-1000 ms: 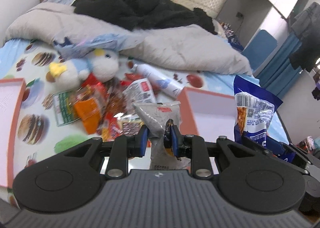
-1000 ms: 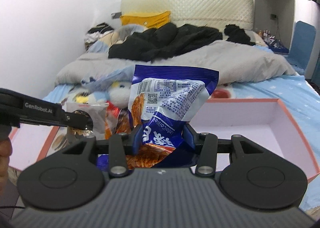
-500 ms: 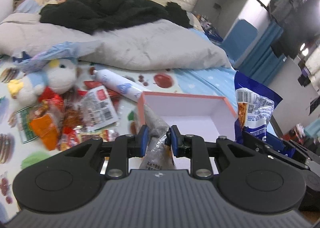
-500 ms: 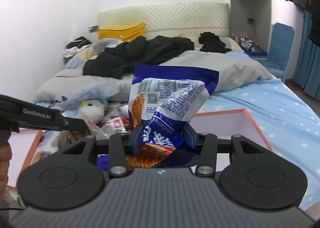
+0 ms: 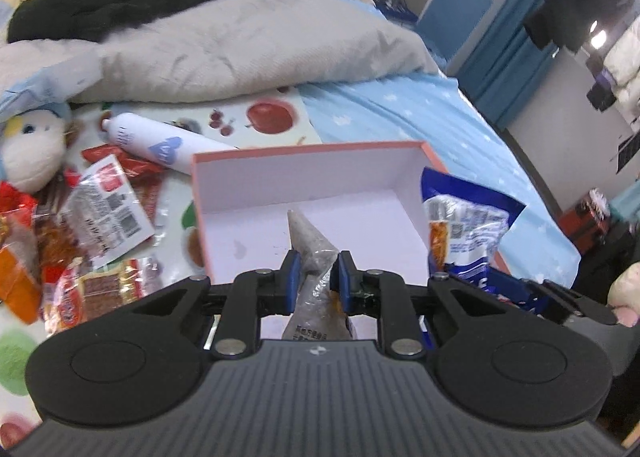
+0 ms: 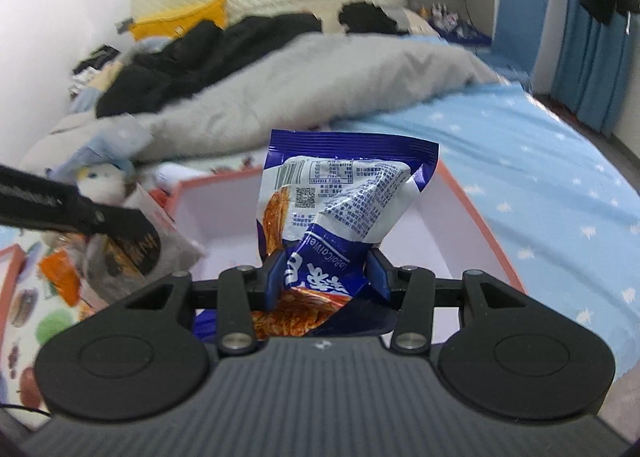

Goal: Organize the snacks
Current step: 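Lift the silver packet with the left tool while the right tool carries the blue bag to the box, then open the left tool over the box while the right tool releases the blue bag inside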

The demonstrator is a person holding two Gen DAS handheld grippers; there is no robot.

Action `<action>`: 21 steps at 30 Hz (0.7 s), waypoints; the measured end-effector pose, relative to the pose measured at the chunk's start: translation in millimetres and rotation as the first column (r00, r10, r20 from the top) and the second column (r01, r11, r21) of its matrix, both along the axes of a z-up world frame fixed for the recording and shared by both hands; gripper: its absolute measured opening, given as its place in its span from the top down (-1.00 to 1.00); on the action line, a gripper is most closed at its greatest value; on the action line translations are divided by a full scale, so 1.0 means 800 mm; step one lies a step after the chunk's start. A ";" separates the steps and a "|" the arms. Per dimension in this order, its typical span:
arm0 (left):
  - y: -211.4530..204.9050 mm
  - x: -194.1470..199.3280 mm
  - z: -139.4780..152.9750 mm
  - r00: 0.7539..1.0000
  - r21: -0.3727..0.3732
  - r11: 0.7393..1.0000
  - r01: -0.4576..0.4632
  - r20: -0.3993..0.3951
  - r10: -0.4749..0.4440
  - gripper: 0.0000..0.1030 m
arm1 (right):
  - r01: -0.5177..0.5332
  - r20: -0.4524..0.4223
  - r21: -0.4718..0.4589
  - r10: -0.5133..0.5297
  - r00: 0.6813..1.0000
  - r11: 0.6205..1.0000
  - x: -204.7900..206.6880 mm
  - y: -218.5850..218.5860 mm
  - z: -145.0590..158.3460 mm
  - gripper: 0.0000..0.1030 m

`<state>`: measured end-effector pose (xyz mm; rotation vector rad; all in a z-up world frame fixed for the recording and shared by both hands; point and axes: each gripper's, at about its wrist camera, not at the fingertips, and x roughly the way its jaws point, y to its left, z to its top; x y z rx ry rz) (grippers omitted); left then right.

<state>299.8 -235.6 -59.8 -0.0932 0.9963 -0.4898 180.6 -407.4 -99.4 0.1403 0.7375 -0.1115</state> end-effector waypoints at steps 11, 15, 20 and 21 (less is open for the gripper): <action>-0.063 0.046 -0.055 0.996 0.083 0.995 0.056 -0.077 -0.049 0.55 | 0.005 -0.111 0.062 0.002 0.994 0.998 0.031 -0.031 -0.060 0.02; -0.070 0.049 -0.062 0.995 0.113 0.992 0.062 -0.080 -0.053 0.50 | 0.027 -0.132 0.066 -0.018 0.991 0.997 0.035 -0.036 -0.064 -0.11; -0.069 0.042 -0.049 0.998 0.141 0.988 0.059 -0.032 -0.055 0.36 | 0.020 -0.119 0.068 -0.011 0.993 0.997 0.033 -0.032 -0.055 -0.24; -0.066 0.040 -0.045 0.998 0.137 0.989 0.052 -0.029 -0.048 0.36 | 0.014 -0.110 0.071 -0.006 0.994 0.997 0.031 -0.030 -0.050 -0.24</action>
